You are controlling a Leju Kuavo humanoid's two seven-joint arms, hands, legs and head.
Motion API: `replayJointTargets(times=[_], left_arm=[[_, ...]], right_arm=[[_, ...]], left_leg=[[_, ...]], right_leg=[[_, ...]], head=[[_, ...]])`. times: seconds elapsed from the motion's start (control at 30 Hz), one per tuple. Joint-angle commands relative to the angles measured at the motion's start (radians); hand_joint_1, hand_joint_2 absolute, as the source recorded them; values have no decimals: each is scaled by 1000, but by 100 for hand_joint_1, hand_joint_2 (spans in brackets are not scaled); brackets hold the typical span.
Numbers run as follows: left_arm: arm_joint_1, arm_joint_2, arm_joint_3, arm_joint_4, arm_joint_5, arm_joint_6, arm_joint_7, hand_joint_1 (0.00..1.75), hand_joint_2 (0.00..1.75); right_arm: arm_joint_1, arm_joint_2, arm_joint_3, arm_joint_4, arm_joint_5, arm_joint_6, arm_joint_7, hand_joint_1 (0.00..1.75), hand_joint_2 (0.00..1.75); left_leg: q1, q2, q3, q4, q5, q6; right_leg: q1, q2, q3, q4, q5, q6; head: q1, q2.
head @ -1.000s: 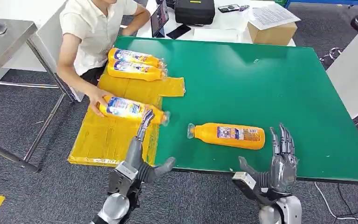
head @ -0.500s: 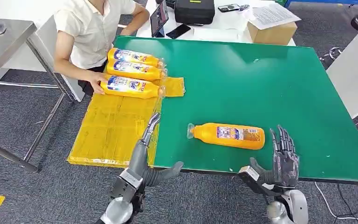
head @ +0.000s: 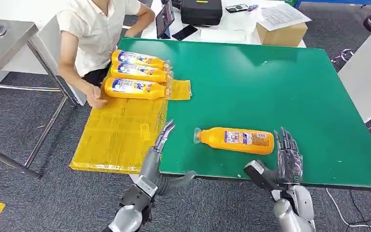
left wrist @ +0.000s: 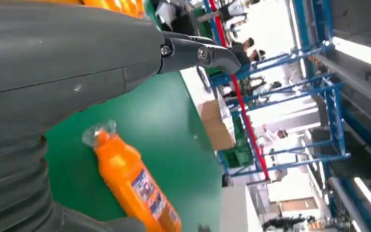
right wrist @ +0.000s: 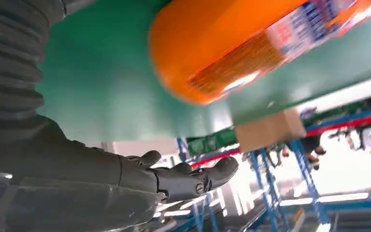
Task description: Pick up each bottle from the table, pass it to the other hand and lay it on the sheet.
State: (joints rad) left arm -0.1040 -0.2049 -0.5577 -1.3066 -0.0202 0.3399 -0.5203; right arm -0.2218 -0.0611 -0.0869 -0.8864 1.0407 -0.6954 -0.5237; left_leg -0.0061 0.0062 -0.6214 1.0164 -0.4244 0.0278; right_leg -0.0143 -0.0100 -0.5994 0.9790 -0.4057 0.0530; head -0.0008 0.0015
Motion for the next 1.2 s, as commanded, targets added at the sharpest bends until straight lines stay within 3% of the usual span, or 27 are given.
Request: replayJointTargets(times=[0.03,0.2,0.33,0.77,0.93,1.2], left_arm=[[-76,-10,-46,129,15,-12,18,0,175],[-86,-14,-54,138,24,-18,19,0,175],[-90,-15,-58,145,27,-21,22,0,175],[-97,-15,-64,153,32,-28,28,0,175],[-97,-10,-74,144,40,-39,43,0,175],[-77,-5,-61,116,33,-38,52,0,175]], right_arm=[[-179,-36,212,346,16,26,46,0,175],[-199,-30,268,378,36,13,51,0,175],[-217,-19,287,383,36,35,55,0,175],[-231,-20,313,404,44,52,72,0,175],[-258,-51,403,431,139,16,181,0,175],[-257,-92,493,319,300,-3,339,0,175]], left_leg=[[1,2,5,-1,-1,-2],[1,1,10,-2,-3,-3],[1,1,2,0,-1,-1],[1,0,4,-1,-1,-1],[1,0,4,0,-1,-2],[1,-1,5,0,-1,-2]], right_leg=[[1,3,4,-1,0,-2],[1,3,9,-2,-2,-3],[0,2,2,-1,0,-1],[1,1,3,-1,-1,-1],[1,1,4,-1,-1,-2],[1,0,5,0,-1,-2]], head=[[0,0],[0,0],[0,0],[0,0],[0,0],[0,0]])
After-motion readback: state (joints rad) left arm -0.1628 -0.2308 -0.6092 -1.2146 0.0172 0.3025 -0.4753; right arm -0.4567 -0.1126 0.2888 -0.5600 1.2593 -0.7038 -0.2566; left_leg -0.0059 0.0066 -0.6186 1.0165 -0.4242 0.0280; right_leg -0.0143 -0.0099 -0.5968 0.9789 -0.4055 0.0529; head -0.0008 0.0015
